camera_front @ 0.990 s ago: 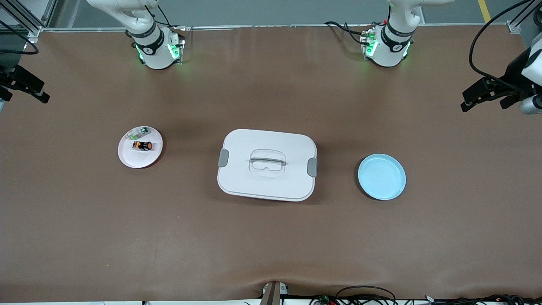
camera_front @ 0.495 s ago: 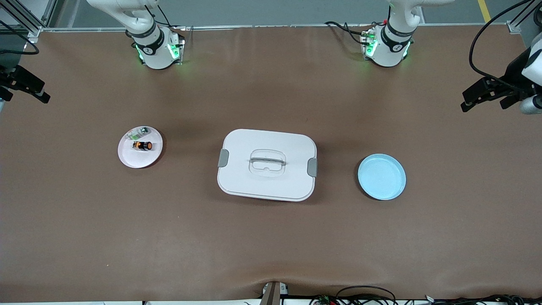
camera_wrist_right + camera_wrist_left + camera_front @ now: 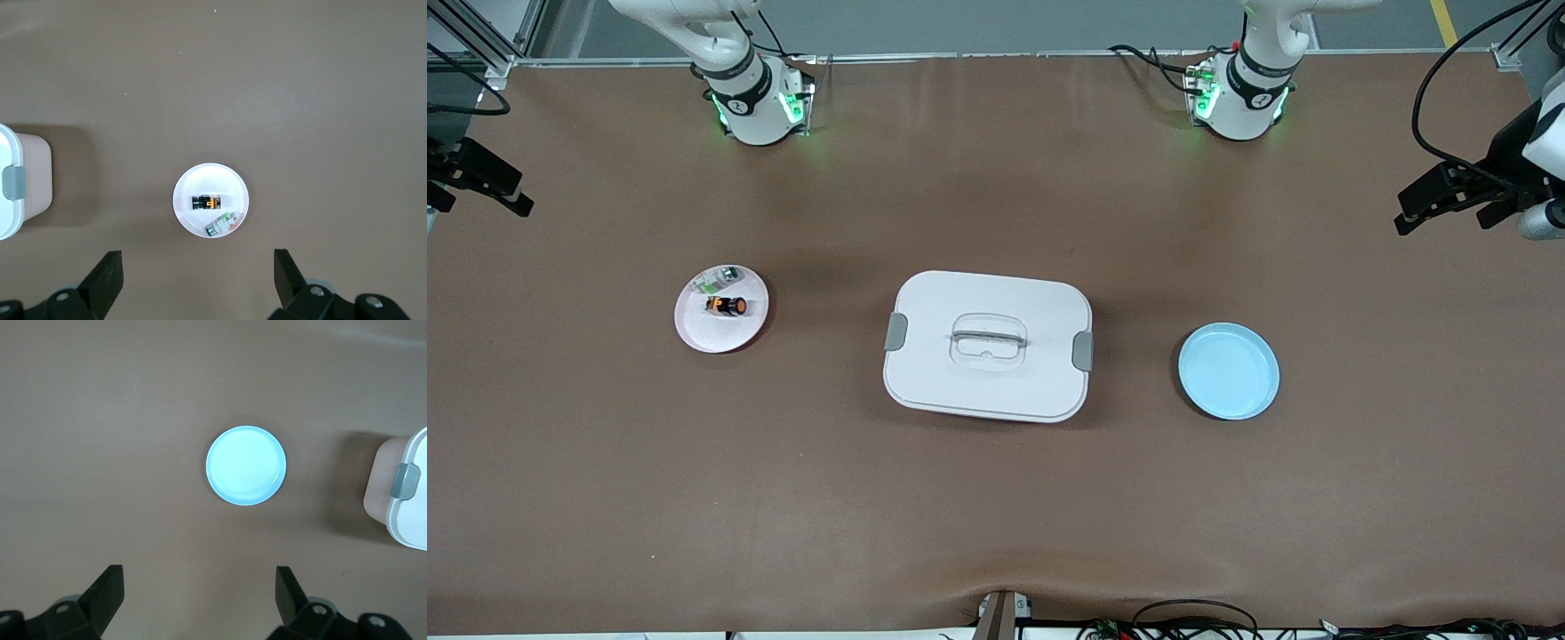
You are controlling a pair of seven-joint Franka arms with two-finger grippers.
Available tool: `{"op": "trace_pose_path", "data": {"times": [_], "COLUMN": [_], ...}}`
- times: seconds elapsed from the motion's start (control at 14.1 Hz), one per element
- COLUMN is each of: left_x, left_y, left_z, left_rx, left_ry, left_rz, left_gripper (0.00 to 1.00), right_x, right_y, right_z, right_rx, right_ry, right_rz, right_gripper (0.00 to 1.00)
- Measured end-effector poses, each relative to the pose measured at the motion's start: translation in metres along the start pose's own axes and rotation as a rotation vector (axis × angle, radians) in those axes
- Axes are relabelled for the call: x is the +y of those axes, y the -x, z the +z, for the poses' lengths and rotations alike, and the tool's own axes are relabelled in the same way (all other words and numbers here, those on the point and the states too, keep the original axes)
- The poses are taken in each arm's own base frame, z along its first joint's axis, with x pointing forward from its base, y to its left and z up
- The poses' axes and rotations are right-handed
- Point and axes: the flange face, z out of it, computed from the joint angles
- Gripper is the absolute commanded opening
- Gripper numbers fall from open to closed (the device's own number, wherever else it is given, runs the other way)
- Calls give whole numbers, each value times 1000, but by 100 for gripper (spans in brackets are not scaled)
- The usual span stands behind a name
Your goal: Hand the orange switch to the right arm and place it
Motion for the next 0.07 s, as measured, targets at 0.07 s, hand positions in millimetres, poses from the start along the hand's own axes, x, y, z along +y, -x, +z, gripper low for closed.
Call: {"op": "trace_pose_path", "data": {"times": [0.07], "left_x": [0], "left_y": [0], "left_z": [0], "left_rx": [0], "left_ry": [0], "left_rz": [0], "left_gripper": [100], "right_x": [0], "right_y": [0], "right_z": [0], "right_rx": [0], "right_ry": [0], "right_rz": [0], "right_gripper": [100]}}
